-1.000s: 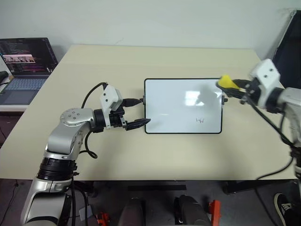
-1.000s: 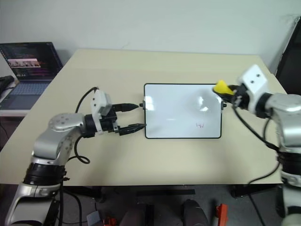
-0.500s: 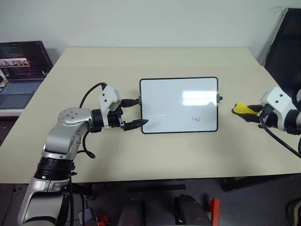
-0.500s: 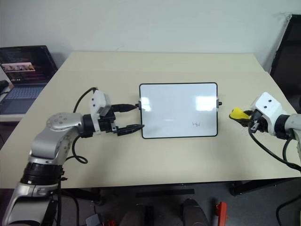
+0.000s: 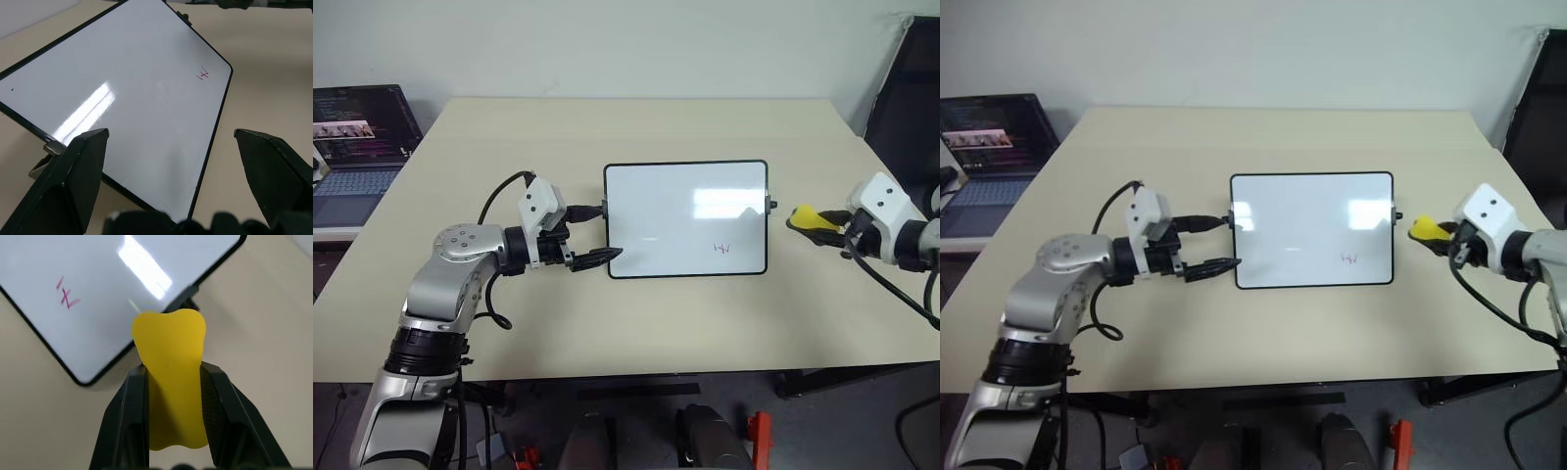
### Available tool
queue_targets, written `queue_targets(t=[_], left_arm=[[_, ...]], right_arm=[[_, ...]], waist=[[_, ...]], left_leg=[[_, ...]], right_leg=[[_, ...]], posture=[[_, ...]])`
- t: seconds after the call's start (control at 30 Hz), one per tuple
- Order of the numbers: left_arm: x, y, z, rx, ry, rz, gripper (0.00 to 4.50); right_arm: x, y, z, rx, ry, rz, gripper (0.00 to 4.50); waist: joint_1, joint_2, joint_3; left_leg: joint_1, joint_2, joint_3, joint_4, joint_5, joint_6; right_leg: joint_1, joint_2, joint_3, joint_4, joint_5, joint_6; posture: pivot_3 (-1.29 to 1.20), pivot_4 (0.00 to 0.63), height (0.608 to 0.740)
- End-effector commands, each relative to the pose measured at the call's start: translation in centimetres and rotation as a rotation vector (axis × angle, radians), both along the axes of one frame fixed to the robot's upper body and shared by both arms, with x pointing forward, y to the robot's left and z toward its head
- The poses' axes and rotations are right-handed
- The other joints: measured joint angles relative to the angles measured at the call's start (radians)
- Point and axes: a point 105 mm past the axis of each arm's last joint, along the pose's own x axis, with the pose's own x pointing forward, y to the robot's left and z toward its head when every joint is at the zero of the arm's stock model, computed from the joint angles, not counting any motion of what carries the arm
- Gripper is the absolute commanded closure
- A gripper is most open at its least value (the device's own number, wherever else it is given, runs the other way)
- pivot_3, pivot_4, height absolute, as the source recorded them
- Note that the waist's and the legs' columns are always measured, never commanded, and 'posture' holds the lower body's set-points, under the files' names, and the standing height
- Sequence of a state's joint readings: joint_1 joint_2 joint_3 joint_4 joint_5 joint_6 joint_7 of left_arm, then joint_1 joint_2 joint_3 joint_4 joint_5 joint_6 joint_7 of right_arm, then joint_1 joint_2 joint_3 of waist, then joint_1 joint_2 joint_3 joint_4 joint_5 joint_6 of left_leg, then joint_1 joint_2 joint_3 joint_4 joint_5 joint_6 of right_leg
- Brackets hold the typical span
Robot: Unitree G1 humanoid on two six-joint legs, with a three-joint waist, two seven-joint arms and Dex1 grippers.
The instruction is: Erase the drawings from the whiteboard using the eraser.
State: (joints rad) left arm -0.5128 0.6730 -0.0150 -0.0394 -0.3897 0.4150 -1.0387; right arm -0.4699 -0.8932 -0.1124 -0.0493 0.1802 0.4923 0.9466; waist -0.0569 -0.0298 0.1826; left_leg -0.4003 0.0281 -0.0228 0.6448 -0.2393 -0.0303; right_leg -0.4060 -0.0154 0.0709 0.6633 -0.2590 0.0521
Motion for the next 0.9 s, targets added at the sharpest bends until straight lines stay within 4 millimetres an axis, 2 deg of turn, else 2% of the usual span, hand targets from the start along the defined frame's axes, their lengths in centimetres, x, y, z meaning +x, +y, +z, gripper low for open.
queue_targets(t=[0.03,0.13,0.2,0.33,0.43,0.67,0.8,0.9], left_arm=[[-0.4,-0.5,0.7,-0.003,-0.032,-0.019,0.0],[-0.4,-0.6,0.5,-0.008,-0.026,-0.02,0.0],[-0.5,-0.7,0.2,-0.007,-0.018,-0.022,0.0],[-0.4,-0.7,-0.1,-0.005,-0.011,-0.021,0.0],[-0.4,-0.8,-0.1,-0.005,-0.011,-0.021,0.0],[-0.4,-0.6,-0.2,-0.007,-0.01,-0.015,0.0],[-0.4,-0.6,-0.2,-0.007,-0.01,-0.015,0.0],[-0.3,-0.7,-0.2,-0.008,-0.01,-0.015,0.0]], right_arm=[[1.4,3.8,0.3,0.009,-0.095,0.042,3.43],[2.5,5.3,-2.0,-0.061,-0.1,0.033,3.43],[3.3,5.7,-2.7,-0.074,-0.108,0.009,3.43],[4.4,5.3,-3.9,-0.117,-0.12,-0.03,3.43],[4.6,4.8,-5.5,-0.196,-0.102,-0.026,3.43],[3.6,4.7,-9.5,-0.334,-0.039,0.04,3.43],[1.5,6.7,-12.5,-0.36,0.055,0.16,3.44],[0.0,7.6,-14.4,-0.381,0.119,0.222,3.44]], waist=[[-0.003,0.0,0.0],[0.002,0.0,0.0],[0.011,0.0,0.0],[0.015,0.0,0.0],[0.015,-0.001,-0.001],[0.015,-0.005,-0.005],[0.012,-0.012,-0.011],[0.005,-0.013,-0.012]], left_leg=[[0.0,0.001,0.0,0.0,0.0,0.0],[0.0,0.0,-0.001,0.0,0.0,0.0],[-0.001,0.0,-0.001,0.0,0.0,0.0],[-0.001,-0.001,0.0,0.001,0.0,0.0],[0.001,-0.001,0.0,0.001,0.0,0.0],[0.003,-0.001,0.0,0.002,0.001,0.0],[0.005,0.0,0.0,0.002,0.001,0.0],[0.019,0.0,0.0,0.001,0.001,0.0]], right_leg=[[0.0,0.001,0.0,0.0,0.0,0.0],[0.0,0.001,-0.001,0.0,0.0,0.0],[-0.001,0.0,-0.001,0.0,0.0,0.0],[0.0,-0.002,0.0,-0.001,0.001,0.001],[0.001,-0.001,-0.001,0.0,0.001,0.0],[0.003,-0.001,0.0,0.001,0.002,0.0],[0.005,-0.001,0.0,0.001,0.002,0.0],[0.019,0.0,-0.001,-0.002,-0.003,0.002]], posture=[[0.0,0.15,0.74],[0.0,0.15,0.74],[0.0,0.15,0.74],[0.0,0.15,0.74],[0.0,0.15,0.74],[0.0,0.15,0.74],[0.0,0.15,0.74],[0.0,0.15,0.74]])
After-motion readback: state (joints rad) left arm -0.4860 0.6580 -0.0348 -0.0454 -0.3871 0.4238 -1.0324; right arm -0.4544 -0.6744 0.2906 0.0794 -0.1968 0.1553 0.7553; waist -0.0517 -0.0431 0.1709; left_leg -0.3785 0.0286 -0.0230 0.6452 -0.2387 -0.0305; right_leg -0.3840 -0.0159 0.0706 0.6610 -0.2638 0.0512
